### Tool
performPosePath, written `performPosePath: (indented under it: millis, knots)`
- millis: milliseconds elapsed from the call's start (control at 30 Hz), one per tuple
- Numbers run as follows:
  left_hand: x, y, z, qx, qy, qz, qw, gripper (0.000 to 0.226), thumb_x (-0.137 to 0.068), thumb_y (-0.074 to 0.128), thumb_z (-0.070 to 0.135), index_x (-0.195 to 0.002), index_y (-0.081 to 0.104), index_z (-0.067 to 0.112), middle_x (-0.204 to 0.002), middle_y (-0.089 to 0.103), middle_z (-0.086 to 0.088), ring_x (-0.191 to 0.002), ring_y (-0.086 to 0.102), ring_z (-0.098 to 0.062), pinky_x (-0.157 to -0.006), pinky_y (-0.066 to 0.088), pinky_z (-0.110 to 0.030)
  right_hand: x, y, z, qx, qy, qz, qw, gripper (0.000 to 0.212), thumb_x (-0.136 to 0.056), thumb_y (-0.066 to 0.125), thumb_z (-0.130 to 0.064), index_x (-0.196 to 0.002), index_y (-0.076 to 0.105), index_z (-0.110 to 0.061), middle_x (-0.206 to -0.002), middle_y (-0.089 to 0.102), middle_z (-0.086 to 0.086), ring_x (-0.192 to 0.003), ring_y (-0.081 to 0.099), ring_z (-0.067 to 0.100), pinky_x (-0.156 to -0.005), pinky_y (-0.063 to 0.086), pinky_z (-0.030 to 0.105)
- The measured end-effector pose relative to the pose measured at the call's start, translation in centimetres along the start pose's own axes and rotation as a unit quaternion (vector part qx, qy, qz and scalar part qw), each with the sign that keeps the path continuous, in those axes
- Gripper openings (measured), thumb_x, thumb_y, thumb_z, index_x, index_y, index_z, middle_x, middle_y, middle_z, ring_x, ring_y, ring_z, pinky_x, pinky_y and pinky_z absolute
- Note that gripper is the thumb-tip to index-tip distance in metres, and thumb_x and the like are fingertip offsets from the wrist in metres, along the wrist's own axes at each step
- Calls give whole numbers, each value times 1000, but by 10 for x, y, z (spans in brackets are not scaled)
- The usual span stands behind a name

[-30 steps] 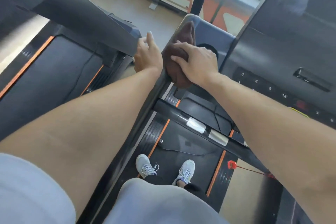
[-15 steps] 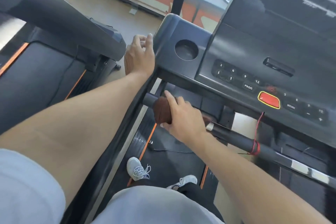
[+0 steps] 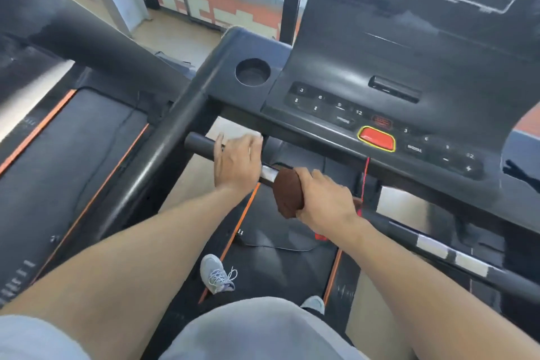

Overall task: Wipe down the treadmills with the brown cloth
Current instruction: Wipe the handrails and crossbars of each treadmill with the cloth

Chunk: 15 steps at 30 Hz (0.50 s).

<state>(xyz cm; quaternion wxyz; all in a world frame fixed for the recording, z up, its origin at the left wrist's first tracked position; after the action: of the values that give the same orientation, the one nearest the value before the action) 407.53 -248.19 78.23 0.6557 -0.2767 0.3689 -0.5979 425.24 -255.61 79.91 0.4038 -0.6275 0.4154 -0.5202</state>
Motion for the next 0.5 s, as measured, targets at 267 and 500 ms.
performPosePath:
  millis: [267, 500]
  knots:
    - [90, 23, 47, 115, -51, 53, 991, 38, -105, 43, 33, -125, 67, 12, -142, 58, -2, -146, 37, -23, -123, 23, -38, 50, 19, 32, -50, -129, 79, 987, 107, -73, 85, -52, -160, 32, -21, -161, 38, 11, -147, 38, 37, -118, 35, 47]
    - [154, 68, 58, 469, -344, -43, 813, 42, -86, 71, 53, -98, 70, 12, -106, 73, -22, -100, 71, -33, -81, 58, -40, 65, 16, 38, -159, -162, 65, 972, 45, -109, 36, -23, -153, 48, -19, -167, 29, 10, -156, 21, 36, -126, 22, 51]
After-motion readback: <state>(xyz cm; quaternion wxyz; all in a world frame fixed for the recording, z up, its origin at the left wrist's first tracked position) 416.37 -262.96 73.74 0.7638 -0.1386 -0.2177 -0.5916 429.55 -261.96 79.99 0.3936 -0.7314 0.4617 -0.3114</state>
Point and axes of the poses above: each hand's wrist, its own x-axis away from the middle knuckle, its own y-axis out of the palm, z = x × y, the point moved 7 cm from there along -x, towards the middle knuckle
